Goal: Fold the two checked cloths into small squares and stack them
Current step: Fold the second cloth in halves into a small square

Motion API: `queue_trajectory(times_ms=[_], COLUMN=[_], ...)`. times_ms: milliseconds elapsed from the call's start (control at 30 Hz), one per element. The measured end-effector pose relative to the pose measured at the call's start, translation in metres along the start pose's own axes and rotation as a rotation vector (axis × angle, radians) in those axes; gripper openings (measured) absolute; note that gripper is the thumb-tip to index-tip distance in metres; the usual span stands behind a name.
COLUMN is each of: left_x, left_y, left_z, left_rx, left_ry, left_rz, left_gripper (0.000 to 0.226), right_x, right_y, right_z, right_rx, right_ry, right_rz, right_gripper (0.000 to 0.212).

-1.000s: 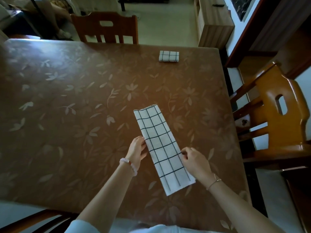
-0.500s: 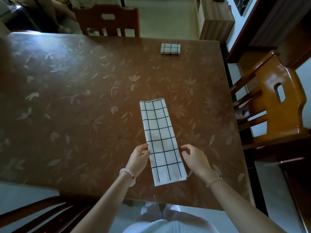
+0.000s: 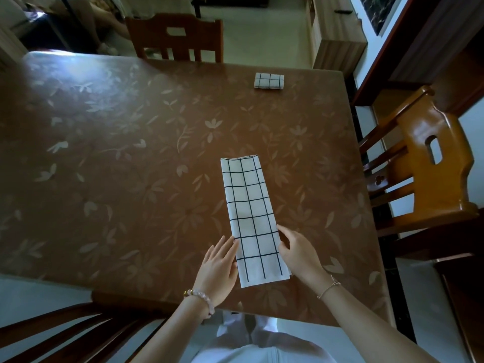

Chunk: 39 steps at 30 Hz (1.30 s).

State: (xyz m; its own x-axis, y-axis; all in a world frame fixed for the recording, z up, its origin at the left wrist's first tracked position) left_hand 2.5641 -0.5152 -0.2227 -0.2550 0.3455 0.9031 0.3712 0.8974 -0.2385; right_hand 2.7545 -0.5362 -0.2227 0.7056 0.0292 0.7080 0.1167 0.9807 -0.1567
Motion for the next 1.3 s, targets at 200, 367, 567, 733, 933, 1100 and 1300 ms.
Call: queue_trajectory(times_ms=[200,367,567,733,933,1100,1300], left_x=[-0.003,-0.001,0.001,0.0,-0.003,0.003,0.01], left_y=[-0.002,-0.002,-0.002,0.002,0.009,0.014,0.023], left_z=[-0.002,-0.005,-0.002,0.0,0.003,0.004,0.006], left_rx=[0.009,0.015,-0.007,-0.054,-0.168,-0.244,-0.343], left_ry=[-0.011,-0.014,-0.022,0.012,0.183,0.229,0.286], left_rz=[0.008,0.005,-0.018,-0.041,-0.067,-0.123,-0.129], left_gripper=[0.053,0.053,0.053,0.053,0.059,0.056,0.048], right_x=[-0.005,-0.004,0.0,0.004,0.003,-0.003,-0.008], right_y=[0.005,0.007,0.012,0.016,0.015,0.011,0.01], right_z=[-0.006,0.004,0.005,0.003,-0.002,0.009,-0.003], right_rx=[-0.055,-0.021,-0.048,-0.053,0.005,0.315,0.383], right_ry=[0.072,0.08,0.114,0.112,-0.029,-0.39,-0.487], right_rz=[0.032,0.07,0.032,0.026,0.023,0.096,0.187], right_gripper=[0.047,0.04,0.038,0.038,0.039,0.049,0.062])
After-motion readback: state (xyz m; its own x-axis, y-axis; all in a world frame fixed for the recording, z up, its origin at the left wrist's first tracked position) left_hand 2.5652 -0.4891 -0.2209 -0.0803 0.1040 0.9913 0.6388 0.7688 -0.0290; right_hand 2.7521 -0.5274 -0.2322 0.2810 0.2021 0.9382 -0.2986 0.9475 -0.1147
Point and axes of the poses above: each hand's wrist, its own y-axis towards the middle knuckle, its own x-axis out of the back of the hand, z = x × y, the point moved 6 cm from there along y, towards the middle knuckle, and after that the axes turned 9 degrees about x, right-handed, at the moved point
